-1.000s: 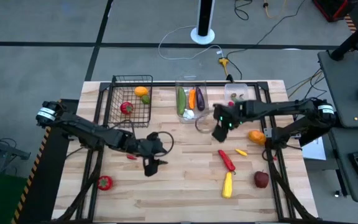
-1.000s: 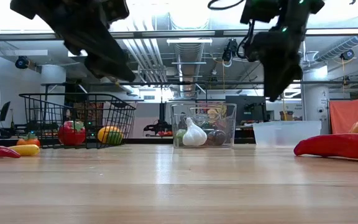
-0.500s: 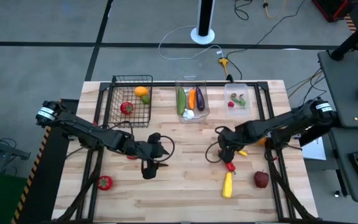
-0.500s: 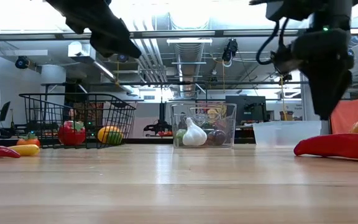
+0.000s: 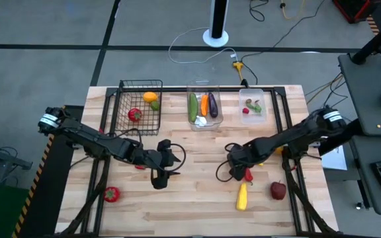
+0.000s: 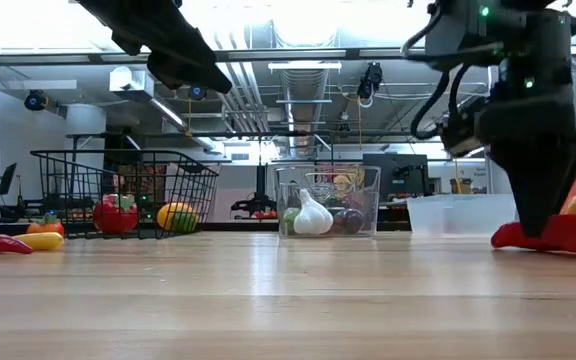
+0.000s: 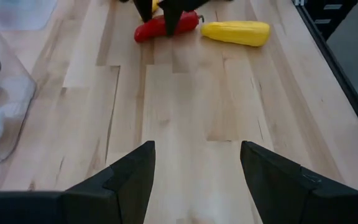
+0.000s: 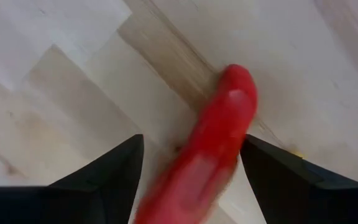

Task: Sort produce into baskets
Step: Put the red chili pepper into the left transparent bin

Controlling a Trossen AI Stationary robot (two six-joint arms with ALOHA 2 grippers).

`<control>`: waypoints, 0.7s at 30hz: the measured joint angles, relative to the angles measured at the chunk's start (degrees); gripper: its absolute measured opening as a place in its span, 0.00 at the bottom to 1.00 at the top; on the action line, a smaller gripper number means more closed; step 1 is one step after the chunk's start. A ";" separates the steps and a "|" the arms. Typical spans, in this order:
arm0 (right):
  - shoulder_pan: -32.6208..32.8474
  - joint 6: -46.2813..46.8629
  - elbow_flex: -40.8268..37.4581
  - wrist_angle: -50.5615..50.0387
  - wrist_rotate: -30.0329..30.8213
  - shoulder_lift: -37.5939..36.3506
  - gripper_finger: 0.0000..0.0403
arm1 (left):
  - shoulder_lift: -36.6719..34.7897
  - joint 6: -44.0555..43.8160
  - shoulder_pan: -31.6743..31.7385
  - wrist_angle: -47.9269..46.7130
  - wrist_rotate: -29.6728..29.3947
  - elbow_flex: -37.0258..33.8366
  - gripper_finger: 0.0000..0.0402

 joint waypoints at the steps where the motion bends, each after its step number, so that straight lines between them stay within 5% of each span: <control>1: -0.01 -0.12 0.00 0.47 0.00 0.65 0.64 | 0.00 0.00 0.00 -0.01 -0.01 0.00 0.55; 21: -0.04 -0.03 0.04 2.56 0.63 3.39 0.41 | 0.00 -1.27 0.00 0.22 -3.26 -0.02 0.55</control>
